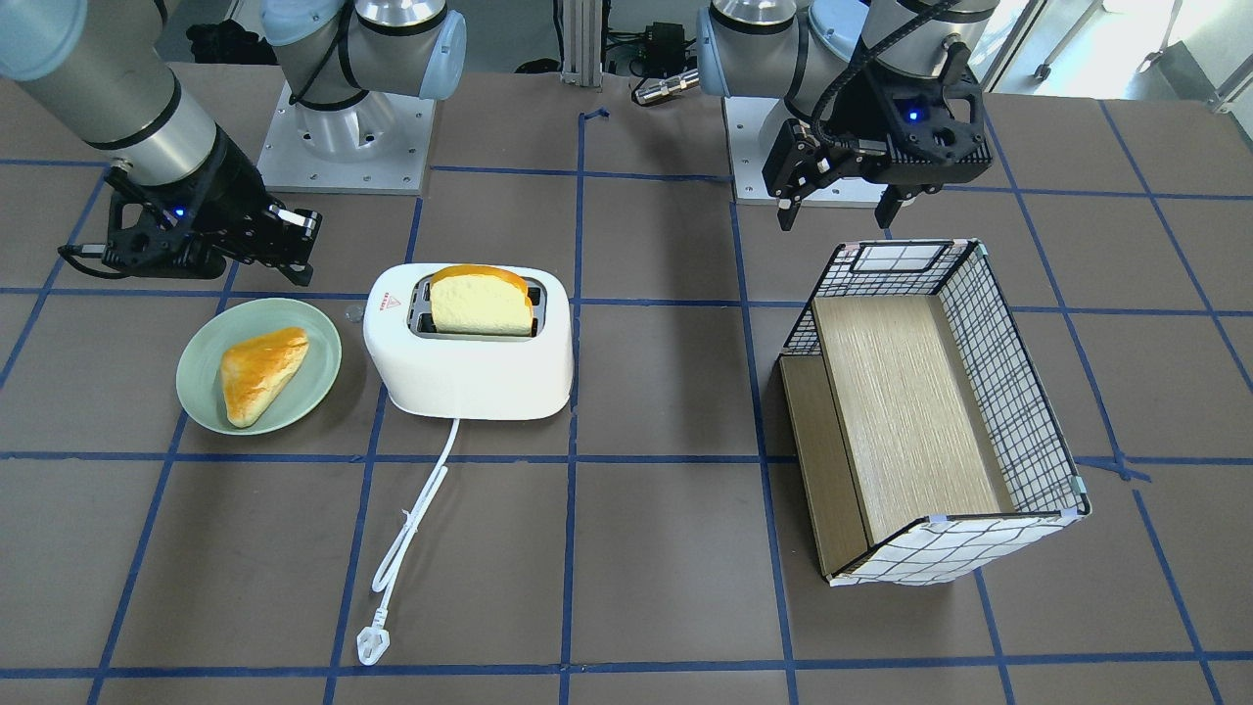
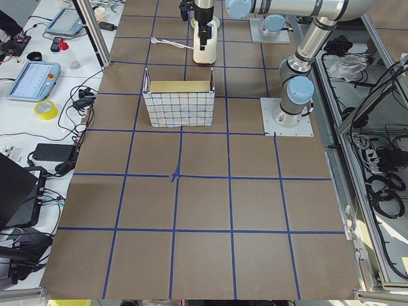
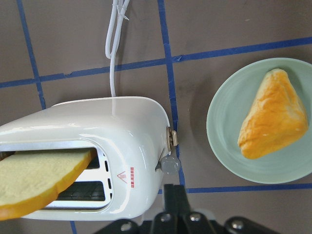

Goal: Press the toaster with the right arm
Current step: 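Move the right gripper down toward the lever on the toaster's side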

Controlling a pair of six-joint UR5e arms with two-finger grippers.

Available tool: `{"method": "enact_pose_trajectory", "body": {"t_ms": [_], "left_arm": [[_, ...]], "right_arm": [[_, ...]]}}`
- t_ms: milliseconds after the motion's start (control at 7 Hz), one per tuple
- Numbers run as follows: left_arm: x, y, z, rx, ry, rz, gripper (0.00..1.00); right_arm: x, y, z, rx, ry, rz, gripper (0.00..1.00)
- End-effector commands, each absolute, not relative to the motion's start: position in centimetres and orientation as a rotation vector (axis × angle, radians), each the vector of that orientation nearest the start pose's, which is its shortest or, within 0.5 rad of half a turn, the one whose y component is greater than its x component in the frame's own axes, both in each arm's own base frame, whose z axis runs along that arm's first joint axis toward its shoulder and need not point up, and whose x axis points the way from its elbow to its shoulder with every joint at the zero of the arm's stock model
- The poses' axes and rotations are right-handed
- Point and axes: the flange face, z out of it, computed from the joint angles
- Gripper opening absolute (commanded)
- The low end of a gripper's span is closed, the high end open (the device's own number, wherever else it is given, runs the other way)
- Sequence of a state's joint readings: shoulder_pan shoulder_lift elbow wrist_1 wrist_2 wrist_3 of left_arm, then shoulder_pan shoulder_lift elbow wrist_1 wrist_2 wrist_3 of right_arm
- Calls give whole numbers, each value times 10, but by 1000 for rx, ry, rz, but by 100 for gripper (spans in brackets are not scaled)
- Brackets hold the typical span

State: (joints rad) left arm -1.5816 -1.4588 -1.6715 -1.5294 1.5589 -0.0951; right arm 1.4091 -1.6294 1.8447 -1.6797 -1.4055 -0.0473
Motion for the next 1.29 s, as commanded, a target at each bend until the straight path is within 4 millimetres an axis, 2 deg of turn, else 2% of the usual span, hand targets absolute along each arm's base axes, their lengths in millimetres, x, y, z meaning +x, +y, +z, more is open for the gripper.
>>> {"method": "enact_pose_trajectory", "body": {"t_ms": [0, 286, 714, 1143], "left_arm": [[-139, -448, 496, -133, 3153, -84, 100], [-139, -448, 496, -133, 3151, -84, 100], [-139, -448, 495, -133, 3151, -81, 100], [-139, -448, 495, -133, 3153, -81, 100]], "right_arm": [[78, -452, 355, 188, 2953, 164, 0], [78, -447, 343, 191, 2948, 202, 0], [63, -446, 321, 266, 2855, 246, 0], [63, -445, 314, 269, 2849, 270, 0]]}}
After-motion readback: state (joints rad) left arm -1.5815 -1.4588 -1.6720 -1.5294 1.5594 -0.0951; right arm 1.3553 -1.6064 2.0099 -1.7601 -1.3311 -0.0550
